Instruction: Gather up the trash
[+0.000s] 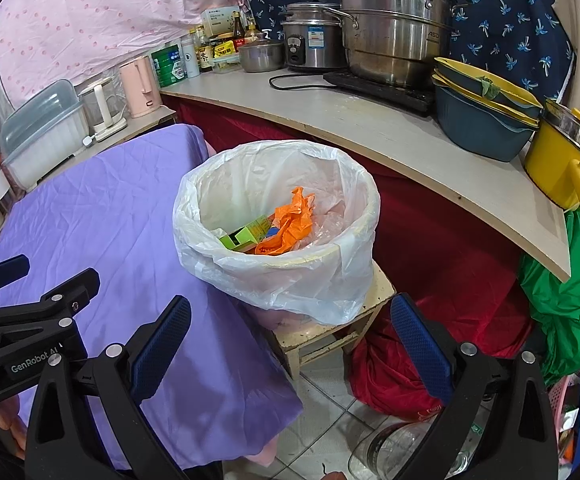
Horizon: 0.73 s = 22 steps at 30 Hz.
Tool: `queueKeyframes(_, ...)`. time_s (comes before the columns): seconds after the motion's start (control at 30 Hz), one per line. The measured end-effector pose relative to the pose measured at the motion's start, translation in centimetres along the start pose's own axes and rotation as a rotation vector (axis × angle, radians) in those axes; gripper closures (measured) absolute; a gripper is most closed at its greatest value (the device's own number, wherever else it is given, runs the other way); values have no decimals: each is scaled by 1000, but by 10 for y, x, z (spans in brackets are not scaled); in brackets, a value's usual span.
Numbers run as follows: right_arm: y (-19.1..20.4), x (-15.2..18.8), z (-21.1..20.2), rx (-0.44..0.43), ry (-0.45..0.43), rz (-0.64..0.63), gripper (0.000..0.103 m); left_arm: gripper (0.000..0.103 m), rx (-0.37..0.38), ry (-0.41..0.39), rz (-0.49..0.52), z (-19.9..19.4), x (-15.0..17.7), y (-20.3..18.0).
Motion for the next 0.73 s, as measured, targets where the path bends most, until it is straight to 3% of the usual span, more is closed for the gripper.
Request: queueKeyframes(0.73, 2, 0, 0, -1, 0, 1, 6, 11, -18, 14, -4, 2, 5, 10)
Point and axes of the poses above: each gripper's, at about its wrist camera, not at the fingertips, and z roughly the way its jaws point, y to its left, x to its underside, the point moved 9 cm from there along z, roughly the way its jaws point, and after that the axes turned 10 degrees about -y, right-handed, at the moved point
